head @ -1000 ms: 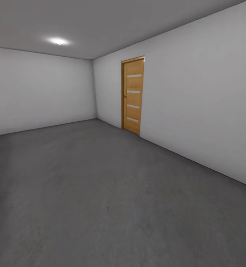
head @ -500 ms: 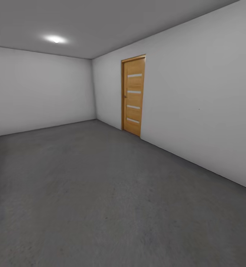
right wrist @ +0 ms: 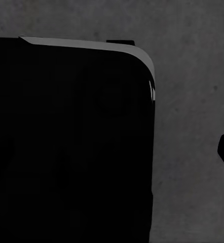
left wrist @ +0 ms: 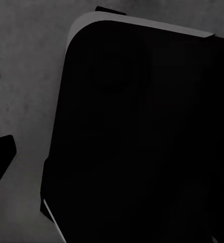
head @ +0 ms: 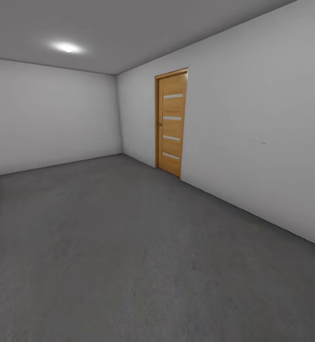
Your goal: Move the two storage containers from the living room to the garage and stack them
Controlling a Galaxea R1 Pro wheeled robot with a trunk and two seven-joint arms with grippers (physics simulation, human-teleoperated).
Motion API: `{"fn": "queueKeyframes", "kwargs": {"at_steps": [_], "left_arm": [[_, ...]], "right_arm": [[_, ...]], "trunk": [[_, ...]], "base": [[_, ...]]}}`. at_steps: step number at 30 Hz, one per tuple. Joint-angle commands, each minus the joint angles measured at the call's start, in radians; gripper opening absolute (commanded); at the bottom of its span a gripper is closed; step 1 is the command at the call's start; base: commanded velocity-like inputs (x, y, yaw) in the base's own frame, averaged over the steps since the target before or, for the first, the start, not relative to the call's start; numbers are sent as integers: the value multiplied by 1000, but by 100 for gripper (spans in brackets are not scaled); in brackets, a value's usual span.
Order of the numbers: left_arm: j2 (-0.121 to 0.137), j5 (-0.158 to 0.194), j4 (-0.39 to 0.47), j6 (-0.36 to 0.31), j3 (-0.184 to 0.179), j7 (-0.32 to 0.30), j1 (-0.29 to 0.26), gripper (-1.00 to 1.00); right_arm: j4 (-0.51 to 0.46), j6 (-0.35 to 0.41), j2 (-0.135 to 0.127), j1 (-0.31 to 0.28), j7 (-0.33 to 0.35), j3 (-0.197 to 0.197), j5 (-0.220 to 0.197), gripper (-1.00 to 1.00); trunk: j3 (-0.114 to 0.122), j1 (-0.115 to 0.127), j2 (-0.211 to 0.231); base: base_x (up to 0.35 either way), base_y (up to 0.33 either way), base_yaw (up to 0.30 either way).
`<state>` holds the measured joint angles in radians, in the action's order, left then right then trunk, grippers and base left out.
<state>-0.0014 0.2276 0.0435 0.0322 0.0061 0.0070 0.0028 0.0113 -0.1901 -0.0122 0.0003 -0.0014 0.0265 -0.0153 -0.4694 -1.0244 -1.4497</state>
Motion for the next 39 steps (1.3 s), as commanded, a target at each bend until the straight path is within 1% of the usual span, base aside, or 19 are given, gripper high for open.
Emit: {"fn": "queueKeyframes", "kwargs": {"at_steps": [1,39], "left_arm": [[0,6,1,2,0,1,0,100],[0,6,1,2,0,1,0,100]], "right_arm": [[1,-5,0,0,0,3,-2,100],[1,-5,0,0,0,4,0,100]], "trunk": [[-1,-1,0],[-1,-1,0]], "base": [[323,0,0],[324,0,0]]}}
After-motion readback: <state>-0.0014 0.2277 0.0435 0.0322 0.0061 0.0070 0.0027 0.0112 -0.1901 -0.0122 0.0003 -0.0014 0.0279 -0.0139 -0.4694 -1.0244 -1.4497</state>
